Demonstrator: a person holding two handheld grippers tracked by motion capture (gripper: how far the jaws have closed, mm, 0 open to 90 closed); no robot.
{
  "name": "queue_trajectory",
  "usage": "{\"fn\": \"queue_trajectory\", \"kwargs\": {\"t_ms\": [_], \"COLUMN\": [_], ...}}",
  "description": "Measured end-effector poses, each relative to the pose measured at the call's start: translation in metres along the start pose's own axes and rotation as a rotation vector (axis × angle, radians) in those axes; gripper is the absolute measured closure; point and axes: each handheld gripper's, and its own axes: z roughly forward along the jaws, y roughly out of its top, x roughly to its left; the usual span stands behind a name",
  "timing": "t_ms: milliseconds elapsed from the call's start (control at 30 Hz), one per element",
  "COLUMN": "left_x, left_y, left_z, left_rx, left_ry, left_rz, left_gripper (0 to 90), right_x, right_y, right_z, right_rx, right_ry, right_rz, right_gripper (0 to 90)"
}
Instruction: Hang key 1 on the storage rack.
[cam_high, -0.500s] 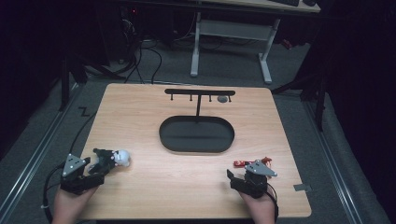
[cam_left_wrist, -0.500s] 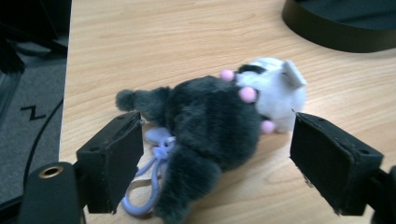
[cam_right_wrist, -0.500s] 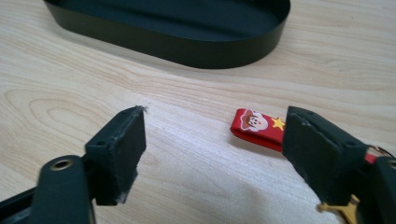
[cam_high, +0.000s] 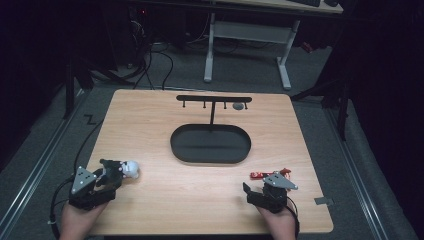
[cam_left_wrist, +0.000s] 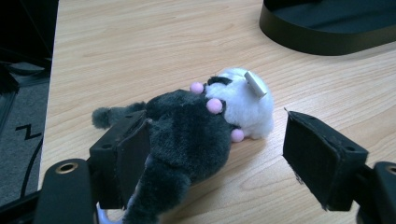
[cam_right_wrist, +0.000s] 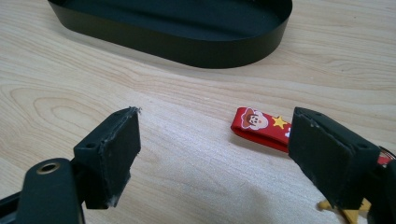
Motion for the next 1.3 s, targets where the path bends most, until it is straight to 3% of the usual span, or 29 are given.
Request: {"fn": "queue_trajectory", "kwargs": {"t_ms": [433,733,1100,1300], "left_x": [-0.006,-0.019,-0.041,-0.055], "left_y": [0.002,0.006,0.017,0.029], "left_z": [0.001,0.003,0.012,0.020], "left_rx": [0.000,0.003,0.042,0.037], "left_ry": [-0.017,-0.033,-0.074,-0.113], "left_rz": [0.023,0.058,0.103,0.123], "left_gripper": [25.0,26.6,27.8,27.2], "right_x": [0.002,0.004,0.005,0.006], "right_y": [-0.001,0.001,0.001,0.001], "right_z": [0.002,0.001,-0.003,-0.002], "right_rx": [0.008,0.039,0.082,0.117], "right_ry": [-0.015,0.006,0.032,0.054], "right_rz": [-0.024,-0.024,-0.040,-0.038], "right_gripper": [16.5,16.5,17.4,19.2]}}
